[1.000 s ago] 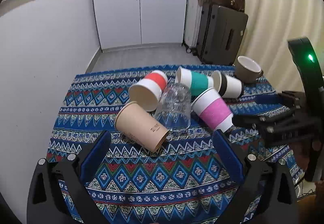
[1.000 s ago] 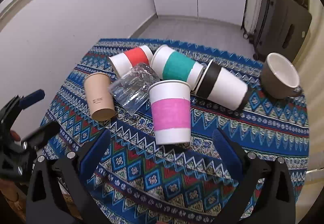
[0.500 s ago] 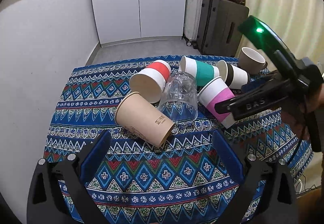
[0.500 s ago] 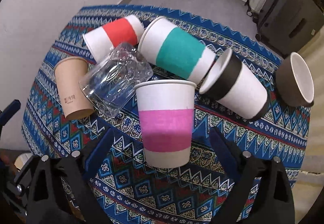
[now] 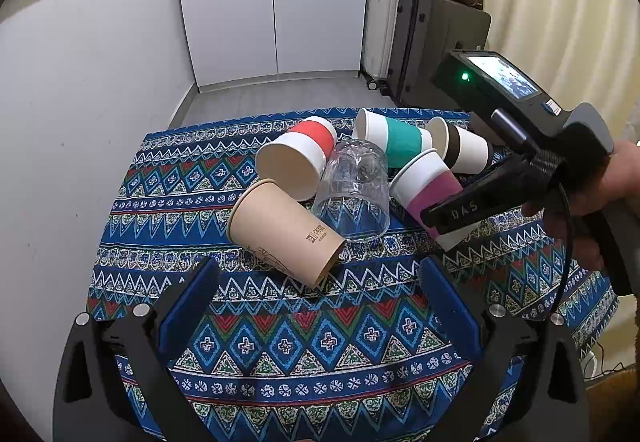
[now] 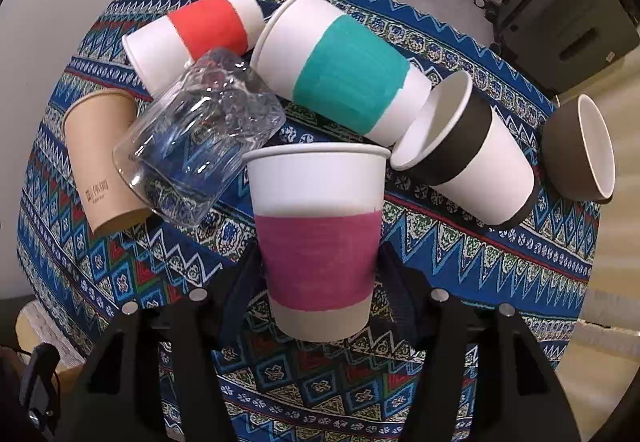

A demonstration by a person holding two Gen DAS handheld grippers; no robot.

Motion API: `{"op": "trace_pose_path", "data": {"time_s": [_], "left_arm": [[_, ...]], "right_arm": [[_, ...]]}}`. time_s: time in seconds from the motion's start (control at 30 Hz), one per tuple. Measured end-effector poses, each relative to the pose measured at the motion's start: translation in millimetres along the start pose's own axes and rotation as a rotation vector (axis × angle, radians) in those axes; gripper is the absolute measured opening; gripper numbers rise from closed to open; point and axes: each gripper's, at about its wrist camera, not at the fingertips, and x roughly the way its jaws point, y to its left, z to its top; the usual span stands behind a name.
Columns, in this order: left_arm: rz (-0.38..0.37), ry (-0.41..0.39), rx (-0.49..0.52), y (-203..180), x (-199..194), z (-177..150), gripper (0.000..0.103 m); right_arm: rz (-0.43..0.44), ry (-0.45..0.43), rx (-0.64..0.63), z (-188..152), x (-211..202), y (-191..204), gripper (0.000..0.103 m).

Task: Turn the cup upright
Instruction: 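Lift the pink-banded cup with the right gripper toward the left gripper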

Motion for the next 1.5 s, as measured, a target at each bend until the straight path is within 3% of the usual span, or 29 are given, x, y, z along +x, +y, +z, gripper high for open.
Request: {"op": "trace_pose_path", "data": {"time_s": [0.37, 0.57, 0.9, 1.17, 1.5], "left_arm": [[-0.008, 0.003, 0.002, -1, -3, 0, 0.097], [-0.02, 0.001, -0.006, -2, -11, -4, 0.097], [-0.032, -0.006, -0.021, -3, -35, -14, 0.097], [-0.049, -0.007, -0.015, -8, -53, -22, 0.097], [-0.052, 0.025, -0.025, -6, -59, -38, 0.097]], "right_arm": [[0.082, 0.005, 0.12, -6, -7, -15, 0.06], [0.175, -0.017, 0.227, -40, -16, -13, 0.06], [0.255, -0.034, 0.346, -104, -24, -15, 0.06], [0.286, -0.051, 0.364, -140, -33, -7, 0.06], [0.278, -0.041, 0.368, -153, -24, 0, 0.06]]}}
